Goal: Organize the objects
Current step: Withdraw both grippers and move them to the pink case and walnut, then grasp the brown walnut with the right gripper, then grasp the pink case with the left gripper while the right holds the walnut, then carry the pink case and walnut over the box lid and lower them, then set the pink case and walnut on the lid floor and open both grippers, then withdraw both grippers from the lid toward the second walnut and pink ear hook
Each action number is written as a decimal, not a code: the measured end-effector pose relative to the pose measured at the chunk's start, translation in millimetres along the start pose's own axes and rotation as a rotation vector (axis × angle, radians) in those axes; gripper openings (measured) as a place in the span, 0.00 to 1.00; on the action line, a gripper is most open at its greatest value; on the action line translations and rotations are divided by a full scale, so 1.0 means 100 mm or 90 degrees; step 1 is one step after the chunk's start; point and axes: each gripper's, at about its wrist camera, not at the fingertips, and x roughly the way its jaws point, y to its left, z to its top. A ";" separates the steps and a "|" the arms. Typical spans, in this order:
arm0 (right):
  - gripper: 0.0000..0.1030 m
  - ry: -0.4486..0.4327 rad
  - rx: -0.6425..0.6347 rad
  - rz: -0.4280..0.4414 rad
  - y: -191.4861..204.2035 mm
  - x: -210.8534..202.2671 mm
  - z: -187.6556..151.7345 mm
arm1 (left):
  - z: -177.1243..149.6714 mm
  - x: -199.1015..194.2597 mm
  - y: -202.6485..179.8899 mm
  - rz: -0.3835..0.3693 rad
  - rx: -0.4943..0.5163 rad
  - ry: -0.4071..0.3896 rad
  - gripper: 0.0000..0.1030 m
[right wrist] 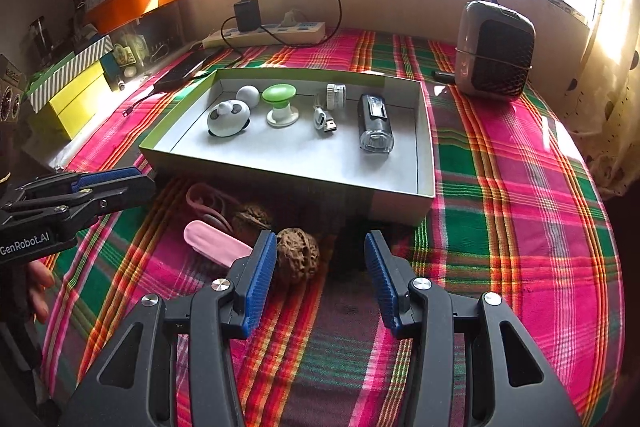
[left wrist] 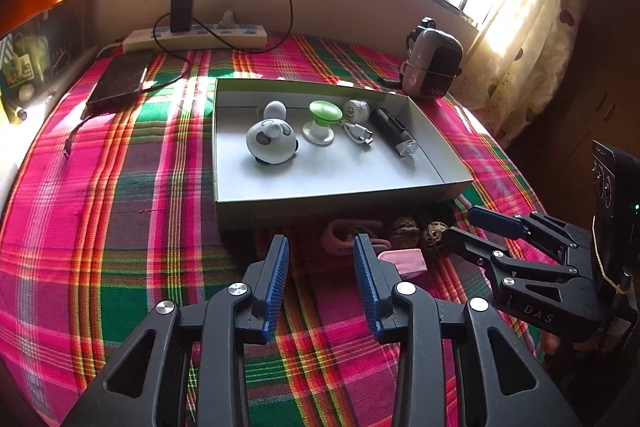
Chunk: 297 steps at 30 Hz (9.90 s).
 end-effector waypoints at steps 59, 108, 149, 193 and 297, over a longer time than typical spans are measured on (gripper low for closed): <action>0.30 0.039 0.003 -0.024 -0.16 0.05 -0.24 | -0.28 0.16 -0.65 -0.076 0.127 0.069 0.31; 0.30 0.023 -0.001 -0.015 -0.25 0.02 -0.28 | -0.14 0.51 -0.82 0.000 0.172 0.070 0.20; 0.30 0.024 -0.001 -0.021 -0.23 0.02 -0.29 | -0.17 0.48 -0.79 0.009 0.161 0.065 0.15; 0.30 -0.028 -0.043 0.052 0.07 0.07 0.44 | 0.38 0.12 -0.18 0.076 0.071 -0.017 0.15; 0.46 -0.003 -0.036 0.044 0.17 0.50 0.72 | 0.52 0.36 0.04 0.116 0.039 0.000 0.27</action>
